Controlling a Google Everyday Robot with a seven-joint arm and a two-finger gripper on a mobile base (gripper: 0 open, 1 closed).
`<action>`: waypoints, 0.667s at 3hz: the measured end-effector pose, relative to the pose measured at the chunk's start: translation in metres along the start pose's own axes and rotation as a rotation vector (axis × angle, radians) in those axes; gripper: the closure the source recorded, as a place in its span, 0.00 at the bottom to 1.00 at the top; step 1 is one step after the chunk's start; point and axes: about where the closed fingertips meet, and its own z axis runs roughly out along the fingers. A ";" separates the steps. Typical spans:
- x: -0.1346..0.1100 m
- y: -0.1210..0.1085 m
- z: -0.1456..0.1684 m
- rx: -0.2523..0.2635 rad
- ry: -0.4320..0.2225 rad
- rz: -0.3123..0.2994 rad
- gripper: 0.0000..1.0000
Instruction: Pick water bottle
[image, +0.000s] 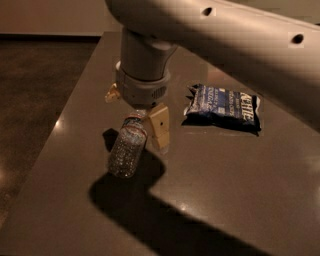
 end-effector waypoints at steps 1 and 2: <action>-0.008 0.003 0.022 -0.053 0.027 -0.075 0.00; -0.011 0.006 0.039 -0.102 0.045 -0.129 0.00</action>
Offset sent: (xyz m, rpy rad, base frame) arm -0.0129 0.0126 -0.0580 -0.1813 0.0477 0.1947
